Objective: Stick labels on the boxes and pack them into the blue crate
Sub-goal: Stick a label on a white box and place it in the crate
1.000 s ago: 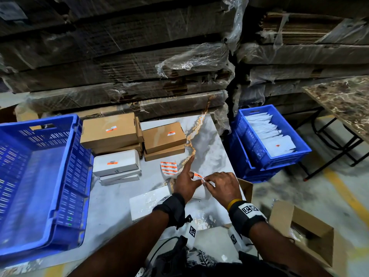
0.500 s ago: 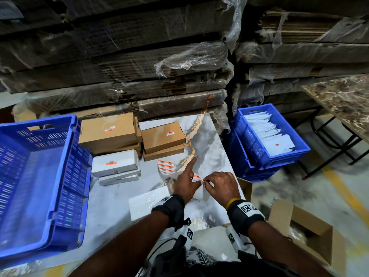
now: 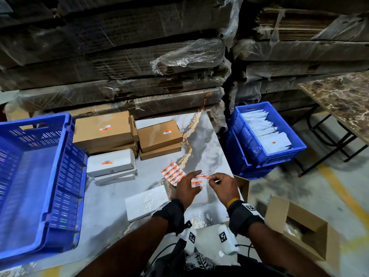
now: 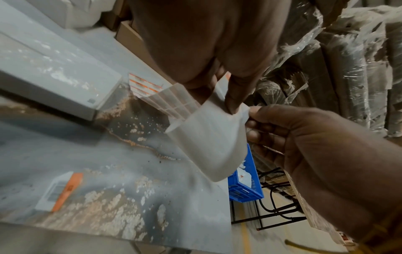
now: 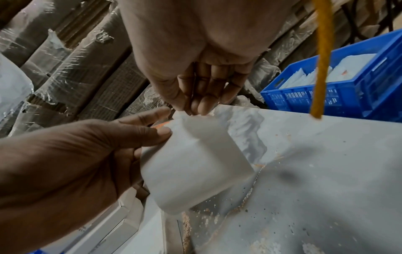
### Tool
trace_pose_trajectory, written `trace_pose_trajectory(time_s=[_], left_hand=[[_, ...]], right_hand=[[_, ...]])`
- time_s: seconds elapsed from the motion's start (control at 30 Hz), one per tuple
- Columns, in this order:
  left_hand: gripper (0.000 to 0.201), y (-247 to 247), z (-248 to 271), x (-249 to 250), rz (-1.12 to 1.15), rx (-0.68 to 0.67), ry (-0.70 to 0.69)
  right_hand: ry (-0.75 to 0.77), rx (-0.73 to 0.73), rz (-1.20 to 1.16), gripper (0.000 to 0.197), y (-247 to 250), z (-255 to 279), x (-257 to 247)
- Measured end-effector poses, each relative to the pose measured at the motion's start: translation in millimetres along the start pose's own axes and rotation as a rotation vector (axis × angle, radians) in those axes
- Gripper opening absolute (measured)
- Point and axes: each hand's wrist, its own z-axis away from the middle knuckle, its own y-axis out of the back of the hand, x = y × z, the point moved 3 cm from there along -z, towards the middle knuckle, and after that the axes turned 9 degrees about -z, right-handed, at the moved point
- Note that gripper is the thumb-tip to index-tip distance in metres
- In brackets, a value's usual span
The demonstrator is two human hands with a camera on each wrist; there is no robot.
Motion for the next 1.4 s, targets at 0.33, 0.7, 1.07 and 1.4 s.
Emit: trace_pose_trajectory(time_s=[0.33,0.7,1.07,1.4], left_hand=[[0.054,-22.8,2.7,-10.6,0.18,-0.024,0.105],[0.028,-35.4,2.4,-35.3,0.149,-0.055,0.356],[0.011,-43.1,13.3,-46.7,0.217,-0.145,0.616],[0.015,-8.0,19.2,-28.1,0.076,0.044,0.527]], right_hand=[[-0.19,0.138,-0.246,0.024,18.4,1.1,24.1],[-0.203,0.176,-0.273,0.026,23.3,1.5,34.2],[-0.034,-0.015,0.061,0.01,-8.8,12.4,21.4],[0.043,-0.087,0.198,0.01,-37.0,15.1,-4.8]])
